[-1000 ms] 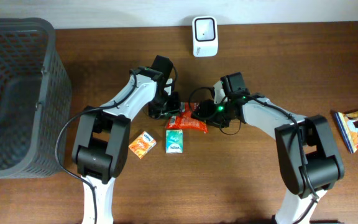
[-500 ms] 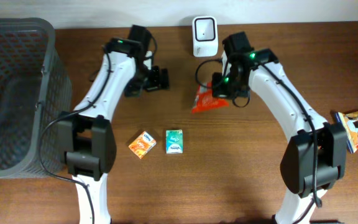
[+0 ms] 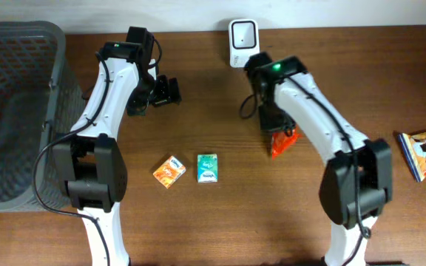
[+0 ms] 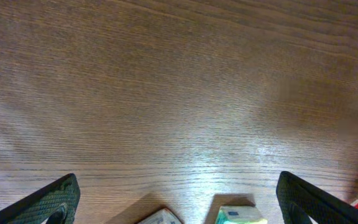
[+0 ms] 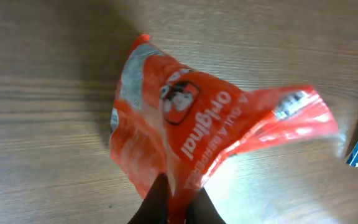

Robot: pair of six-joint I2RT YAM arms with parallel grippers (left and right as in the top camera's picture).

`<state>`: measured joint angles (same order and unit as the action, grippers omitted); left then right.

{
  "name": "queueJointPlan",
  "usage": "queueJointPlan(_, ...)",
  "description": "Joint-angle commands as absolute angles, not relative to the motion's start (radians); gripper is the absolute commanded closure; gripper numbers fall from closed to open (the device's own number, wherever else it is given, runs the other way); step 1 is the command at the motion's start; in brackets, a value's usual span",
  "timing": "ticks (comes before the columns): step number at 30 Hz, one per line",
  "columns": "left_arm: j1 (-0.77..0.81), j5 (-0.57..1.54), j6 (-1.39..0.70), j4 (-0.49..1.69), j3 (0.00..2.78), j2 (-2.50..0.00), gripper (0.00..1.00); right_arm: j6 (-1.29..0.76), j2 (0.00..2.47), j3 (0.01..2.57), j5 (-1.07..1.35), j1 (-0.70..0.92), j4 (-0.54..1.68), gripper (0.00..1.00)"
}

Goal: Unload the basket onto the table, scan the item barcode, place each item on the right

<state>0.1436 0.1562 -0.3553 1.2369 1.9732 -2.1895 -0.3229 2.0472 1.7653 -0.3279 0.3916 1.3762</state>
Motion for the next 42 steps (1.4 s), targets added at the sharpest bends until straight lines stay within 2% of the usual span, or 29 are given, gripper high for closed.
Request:
queueJointPlan(1, 0.143, 0.152, -0.343, 1.255, 1.985, -2.160, 0.01, -0.357, 2.082, 1.767, -0.352, 0.482, 1.359, 0.96)
queueJointPlan(2, 0.143, 0.152, -0.343, 1.261, 1.985, -2.160, 0.01, -0.368, 2.097, 1.767, -0.352, 0.501, 1.354, 0.96)
queueJointPlan(3, 0.143, 0.152, -0.343, 1.264, 1.985, -2.160, 0.01, -0.381, 2.107, 1.767, -0.350, 0.516, 1.351, 0.90)
queueJointPlan(5, 0.143, 0.152, -0.343, 1.266, 1.985, -2.160, 0.01, -0.385, 2.128, 1.767, -0.293, 0.570, 1.320, 0.84)
queueJointPlan(7, 0.143, 0.152, -0.343, 1.266, 1.985, -2.160, 0.01, -0.438, 2.128, 1.781, -0.269, 0.604, 1.305, 0.83)
queueJointPlan(8, 0.143, 0.152, -0.343, 1.266, 1.985, -2.160, 0.01, -0.440, 2.128, 1.802, -0.250, 0.617, 1.301, 0.71)
queueJointPlan(10, 0.143, 0.151, -0.342, 1.266, 1.985, -2.160, 0.01, -0.439, 2.127, 1.880, -0.113, 0.620, 1.279, 0.68)
queueJointPlan(11, 0.143, 0.151, -0.342, 1.267, 1.985, -2.160, 0.01, -0.439, 2.127, 1.920, -0.086, 0.615, 1.282, 0.45)
queueJointPlan(12, 0.143, 0.146, -0.342, 1.267, 1.985, -2.160, 0.01, -0.439, 2.127, 1.982, -0.049, 0.606, 1.299, 0.07)
queueJointPlan(13, 0.143, 0.133, -0.342, 1.271, 1.985, -2.160, 0.01, -0.439, 2.127, 2.059, -0.022, 0.589, 1.341, 0.01)
queueJointPlan(17, 0.143, 0.133, -0.297, 1.277, 1.985, -2.160, 0.01, -0.439, 2.127, 2.295, 0.023, 0.463, 1.532, 0.01)
queueJointPlan(21, 0.144, 0.133, -0.297, 1.276, 1.985, -2.160, 0.01, -0.468, 2.134, 2.220, 0.079, 0.390, 1.604, 0.01)
queueJointPlan(22, 0.144, 0.133, -0.297, 1.273, 1.985, -2.160, 0.01, -0.532, 2.134, 2.175, 0.079, 0.392, 1.590, 0.01)
queueJointPlan(26, 0.144, 0.133, -0.297, 1.272, 1.985, -2.160, 0.01, -1.154, 2.134, 1.943, 0.204, 0.393, 1.435, 0.00)
queueJointPlan(30, 0.144, 0.133, -0.297, 1.273, 1.985, -2.160, 0.01, -1.560, 2.134, 1.812, 0.243, 0.392, 1.280, 0.01)
queueJointPlan(32, 0.144, 0.133, -0.297, 1.272, 1.985, -2.160, 0.01, -1.645, 2.134, 1.793, 0.242, 0.392, 1.213, 0.01)
queueJointPlan(35, 0.144, 0.133, -0.297, 1.273, 1.985, -2.160, 0.01, -1.786, 2.134, 1.758, 0.184, 0.393, 1.185, 0.11)
queueJointPlan(37, 0.144, 0.133, -0.297, 1.272, 1.985, -2.160, 0.01, -1.825, 2.134, 1.725, 0.147, 0.393, 1.181, 0.11)
queueJointPlan(39, 0.144, 0.133, -0.297, 1.269, 1.985, -2.160, 0.01, -1.835, 2.134, 1.687, 0.100, 0.393, 1.155, 0.16)
queueJointPlan(42, 0.144, 0.133, -0.297, 1.267, 1.985, -2.160, 0.01, -1.839, 2.134, 1.649, 0.096, 0.394, 1.121, 0.16)
